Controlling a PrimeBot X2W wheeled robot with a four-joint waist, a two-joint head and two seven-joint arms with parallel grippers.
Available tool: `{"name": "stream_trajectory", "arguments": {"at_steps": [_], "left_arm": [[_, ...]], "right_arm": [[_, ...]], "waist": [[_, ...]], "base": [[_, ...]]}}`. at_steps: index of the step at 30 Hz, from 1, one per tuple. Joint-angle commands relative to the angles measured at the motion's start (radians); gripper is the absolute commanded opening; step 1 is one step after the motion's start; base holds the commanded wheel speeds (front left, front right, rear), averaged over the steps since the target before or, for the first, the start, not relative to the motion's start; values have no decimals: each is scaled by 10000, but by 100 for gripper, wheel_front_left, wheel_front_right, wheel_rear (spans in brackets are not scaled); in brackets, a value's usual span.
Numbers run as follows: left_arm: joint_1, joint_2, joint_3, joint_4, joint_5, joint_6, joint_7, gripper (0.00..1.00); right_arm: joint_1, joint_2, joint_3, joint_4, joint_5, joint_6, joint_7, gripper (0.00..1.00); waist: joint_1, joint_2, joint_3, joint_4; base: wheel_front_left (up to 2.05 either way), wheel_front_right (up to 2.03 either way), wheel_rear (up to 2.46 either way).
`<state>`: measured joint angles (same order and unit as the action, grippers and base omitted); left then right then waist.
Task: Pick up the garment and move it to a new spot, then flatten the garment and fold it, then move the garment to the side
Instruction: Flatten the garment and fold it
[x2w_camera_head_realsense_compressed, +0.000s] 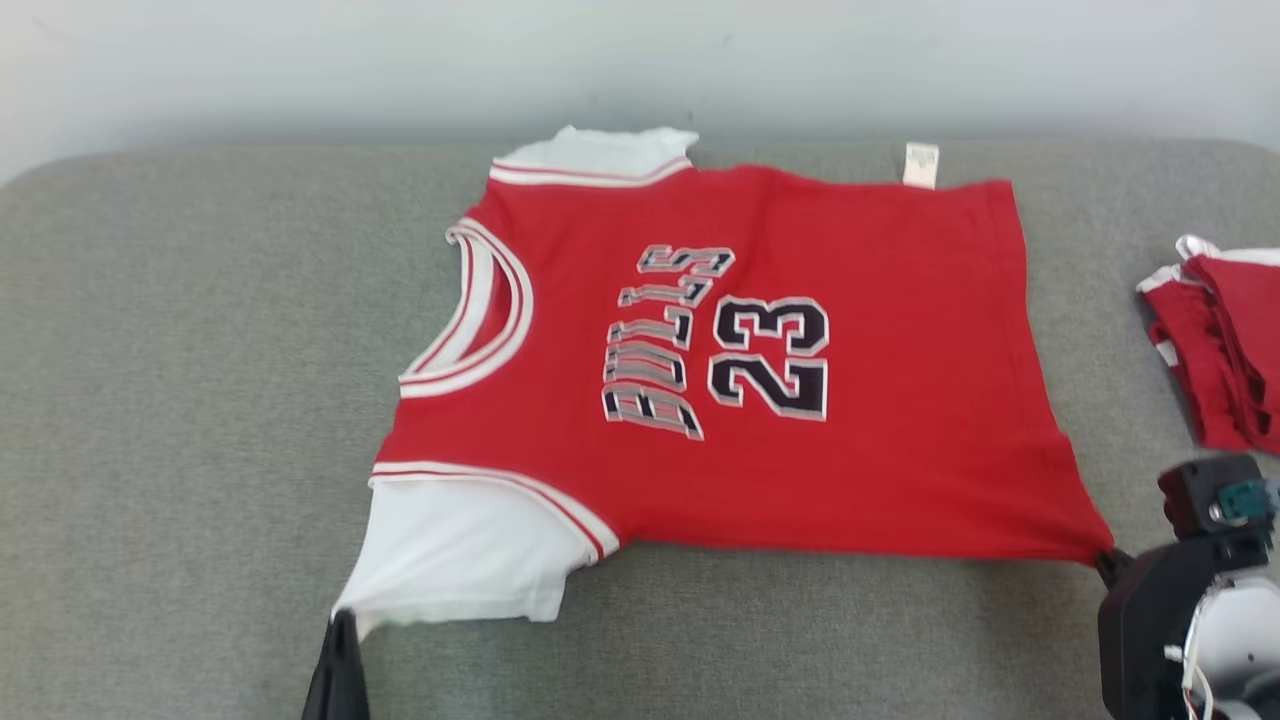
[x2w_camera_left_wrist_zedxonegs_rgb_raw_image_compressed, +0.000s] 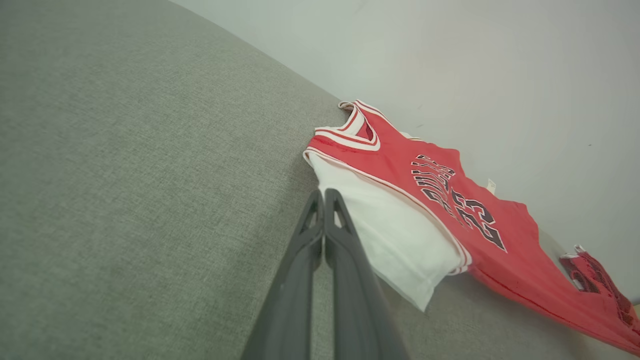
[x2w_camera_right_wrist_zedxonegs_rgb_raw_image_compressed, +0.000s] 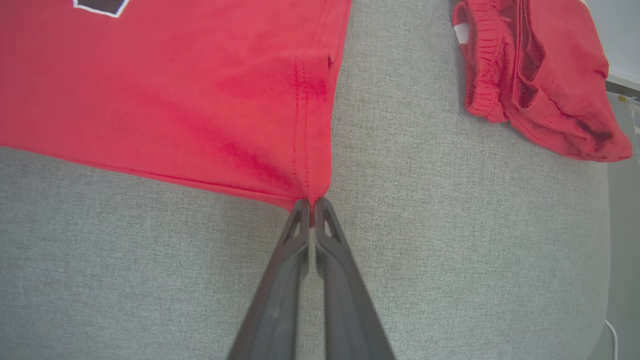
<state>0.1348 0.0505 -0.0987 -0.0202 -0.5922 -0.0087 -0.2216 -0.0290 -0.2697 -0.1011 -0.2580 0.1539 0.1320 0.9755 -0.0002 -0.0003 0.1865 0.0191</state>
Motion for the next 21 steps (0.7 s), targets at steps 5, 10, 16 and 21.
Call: {"name": "stream_trajectory", "arguments": {"at_steps": [5, 10, 16, 21], "left_arm": [[966, 4, 73, -580, -1352, 167, 804, 0], [1743, 101, 332, -1147, -2090, 437, 1594, 0], [2501, 287, 308, -1564, -2634, 846, 2698, 0], [2963, 412, 133, -2114, -3090, 1117, 3624, 0]], "right_arm": [[596, 499, -363, -277, -441, -29, 162, 0], [897, 834, -666, -247, -788, -29, 145, 0], [1288, 1032, -1030, -55, -930, -29, 290, 0], [1974, 1150, -1310, -324, -714, -29, 951, 0]], "waist": [[2, 3, -381, 235], [2, 3, -549, 340], [2, 3, -734, 519], [2, 3, -834, 627]], "base": [[0, 0, 0], [0, 0, 0], [0, 0, 0], [0, 0, 0]]}}
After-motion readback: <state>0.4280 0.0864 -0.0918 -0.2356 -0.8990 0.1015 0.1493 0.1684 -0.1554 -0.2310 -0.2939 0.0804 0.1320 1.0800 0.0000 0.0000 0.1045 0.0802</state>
